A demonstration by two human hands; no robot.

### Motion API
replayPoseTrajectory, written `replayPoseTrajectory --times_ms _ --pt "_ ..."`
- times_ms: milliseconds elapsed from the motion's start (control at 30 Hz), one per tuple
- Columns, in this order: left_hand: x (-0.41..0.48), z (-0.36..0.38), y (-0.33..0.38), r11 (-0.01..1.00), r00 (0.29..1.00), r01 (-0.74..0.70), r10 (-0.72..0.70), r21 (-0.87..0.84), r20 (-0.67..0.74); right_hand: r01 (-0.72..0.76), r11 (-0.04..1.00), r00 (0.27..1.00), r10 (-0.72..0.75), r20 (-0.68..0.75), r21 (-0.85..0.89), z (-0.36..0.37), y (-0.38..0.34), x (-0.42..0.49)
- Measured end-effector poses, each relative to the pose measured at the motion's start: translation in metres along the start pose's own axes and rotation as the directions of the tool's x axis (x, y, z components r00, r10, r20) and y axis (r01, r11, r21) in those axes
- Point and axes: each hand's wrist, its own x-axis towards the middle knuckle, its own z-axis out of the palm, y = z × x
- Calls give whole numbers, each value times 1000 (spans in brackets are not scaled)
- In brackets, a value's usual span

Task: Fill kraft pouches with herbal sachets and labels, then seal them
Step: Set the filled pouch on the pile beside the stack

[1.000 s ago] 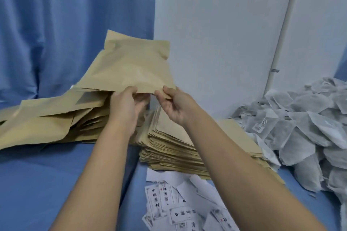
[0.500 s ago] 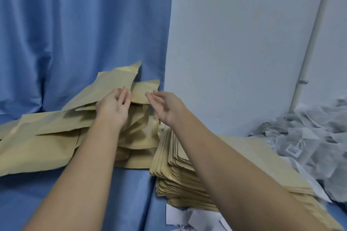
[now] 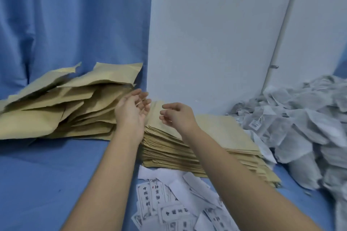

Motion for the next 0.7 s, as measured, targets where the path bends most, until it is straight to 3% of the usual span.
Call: replayPoseTrajectory --times_ms 67,133,267,333,467,567,700 --pt "-24 9 -24 995 999 41 -41 93 6 41 935 997 -63 -52 -352 -28 13 -11" --pt "-47 19 -46 990 996 82 -85 116 19 53 765 994 -103 -40 -642 -58 25 -23" --pt "-90 34 -81 987 985 130 -139 92 100 129 490 989 -131 73 -862 -105 51 -46" --pt "-108 37 -95 985 980 86 -111 150 165 207 416 974 -168 150 -885 -118 62 -54" --pt "-126 37 -117 968 971 42 -97 249 216 245 436 954 -267 135 -866 -131 71 -63" --pt "-126 34 -128 940 976 130 -177 316 124 199 439 933 -358 33 -876 -131 75 -68" --pt "-122 22 -135 885 961 260 -275 386 -16 115 576 894 -415 -168 -810 -127 75 -72"
